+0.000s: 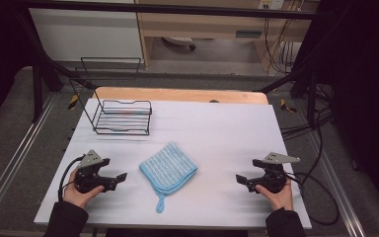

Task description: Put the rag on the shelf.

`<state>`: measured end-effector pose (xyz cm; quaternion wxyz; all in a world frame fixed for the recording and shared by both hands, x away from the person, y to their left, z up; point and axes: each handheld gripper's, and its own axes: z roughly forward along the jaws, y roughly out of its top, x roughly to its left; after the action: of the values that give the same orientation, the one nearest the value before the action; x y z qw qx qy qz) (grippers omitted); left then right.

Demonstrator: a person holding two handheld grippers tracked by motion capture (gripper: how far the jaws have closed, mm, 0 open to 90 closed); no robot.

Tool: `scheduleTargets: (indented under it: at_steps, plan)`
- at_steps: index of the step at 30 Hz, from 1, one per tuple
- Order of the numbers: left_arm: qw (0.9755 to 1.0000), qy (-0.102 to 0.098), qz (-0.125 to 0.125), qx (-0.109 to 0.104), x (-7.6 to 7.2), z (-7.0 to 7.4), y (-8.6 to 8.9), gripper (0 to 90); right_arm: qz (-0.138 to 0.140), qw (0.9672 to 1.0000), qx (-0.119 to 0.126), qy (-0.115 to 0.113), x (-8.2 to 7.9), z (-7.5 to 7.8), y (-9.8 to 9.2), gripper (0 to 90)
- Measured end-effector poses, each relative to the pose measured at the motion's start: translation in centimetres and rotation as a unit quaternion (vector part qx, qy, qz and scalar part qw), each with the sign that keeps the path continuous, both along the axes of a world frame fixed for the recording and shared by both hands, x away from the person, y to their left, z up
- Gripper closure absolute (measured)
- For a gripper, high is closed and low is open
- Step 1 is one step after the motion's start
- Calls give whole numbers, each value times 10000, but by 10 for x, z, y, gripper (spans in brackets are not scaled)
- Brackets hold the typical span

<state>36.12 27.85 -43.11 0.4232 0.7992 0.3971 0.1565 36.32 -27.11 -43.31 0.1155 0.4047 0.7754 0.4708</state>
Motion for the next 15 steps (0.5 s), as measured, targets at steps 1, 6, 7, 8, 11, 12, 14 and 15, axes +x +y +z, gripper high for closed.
scheduleTargets:
  at_steps: [1,6,7,8,11,12,14,15]
  plan:
    - [10000,-6,7,-23,0,0,-1,88,3,10000,-5,2,0,0,0,9]
    - [10000,2,-21,-11,0,0,-2,79,6,10000,-23,15,0,0,0,9]
    - [10000,2,-21,-11,0,0,-2,79,6,10000,-23,15,0,0,0,9]
    - [10000,-4,-24,-18,0,1,-2,79,6,10000,-25,10,0,0,0,9]
    - [10000,-3,-25,3,1,2,-4,79,-14,10000,-33,4,0,-1,1,9]
    - [10000,1,-33,12,1,3,-4,78,-16,10000,-38,5,0,-1,1,9]
    - [10000,13,-30,-24,2,4,-5,79,-15,10000,-64,16,0,-1,1,9]
    - [10000,19,-25,-33,2,5,-6,79,-15,10000,-64,16,0,-1,1,9]
